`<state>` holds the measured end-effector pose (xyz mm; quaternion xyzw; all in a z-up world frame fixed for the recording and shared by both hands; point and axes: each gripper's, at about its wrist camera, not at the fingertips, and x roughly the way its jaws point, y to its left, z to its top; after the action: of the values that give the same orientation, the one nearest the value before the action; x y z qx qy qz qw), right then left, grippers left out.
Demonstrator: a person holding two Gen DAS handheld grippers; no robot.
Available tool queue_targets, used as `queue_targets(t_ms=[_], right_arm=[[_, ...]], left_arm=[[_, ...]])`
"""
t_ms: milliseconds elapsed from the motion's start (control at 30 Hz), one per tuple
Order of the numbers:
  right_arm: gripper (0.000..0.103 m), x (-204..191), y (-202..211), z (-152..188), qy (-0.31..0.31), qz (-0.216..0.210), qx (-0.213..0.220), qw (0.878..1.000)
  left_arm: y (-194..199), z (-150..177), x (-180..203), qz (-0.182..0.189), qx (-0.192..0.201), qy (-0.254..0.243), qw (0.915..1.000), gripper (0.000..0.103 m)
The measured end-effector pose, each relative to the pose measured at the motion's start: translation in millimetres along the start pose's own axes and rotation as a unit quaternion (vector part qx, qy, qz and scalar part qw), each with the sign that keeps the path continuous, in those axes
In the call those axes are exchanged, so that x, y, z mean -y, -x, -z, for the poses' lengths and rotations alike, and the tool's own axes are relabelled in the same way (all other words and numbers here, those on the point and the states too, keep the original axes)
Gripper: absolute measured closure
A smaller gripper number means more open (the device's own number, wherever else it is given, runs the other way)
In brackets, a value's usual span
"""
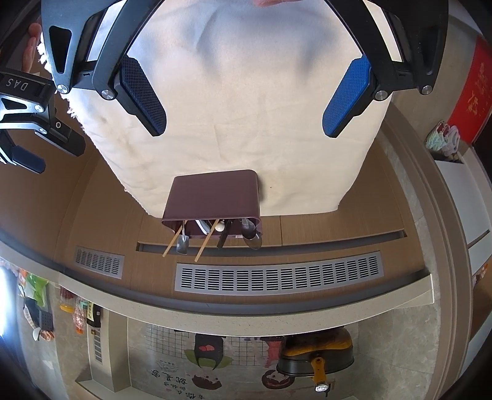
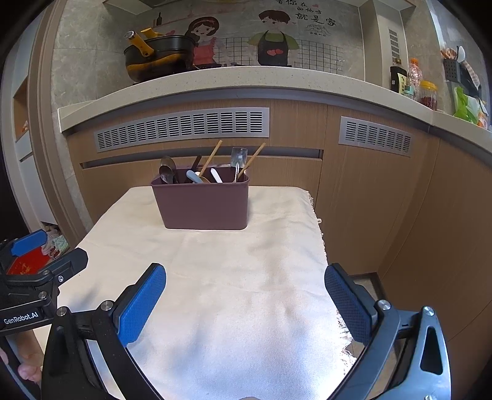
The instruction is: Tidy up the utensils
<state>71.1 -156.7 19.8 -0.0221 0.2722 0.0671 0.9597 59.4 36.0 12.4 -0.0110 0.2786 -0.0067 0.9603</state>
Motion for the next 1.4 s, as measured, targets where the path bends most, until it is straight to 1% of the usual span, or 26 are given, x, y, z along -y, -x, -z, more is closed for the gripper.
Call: queue_targets(t_ms=[1400], right_arm=[[0.0, -0.6, 0.5, 0.2, 0.001, -0.006, -0.002, 1.0]], left_arm=[[5.4, 0.4, -2.0, 0.008, 0.004, 0.006, 0.9999, 0.002]])
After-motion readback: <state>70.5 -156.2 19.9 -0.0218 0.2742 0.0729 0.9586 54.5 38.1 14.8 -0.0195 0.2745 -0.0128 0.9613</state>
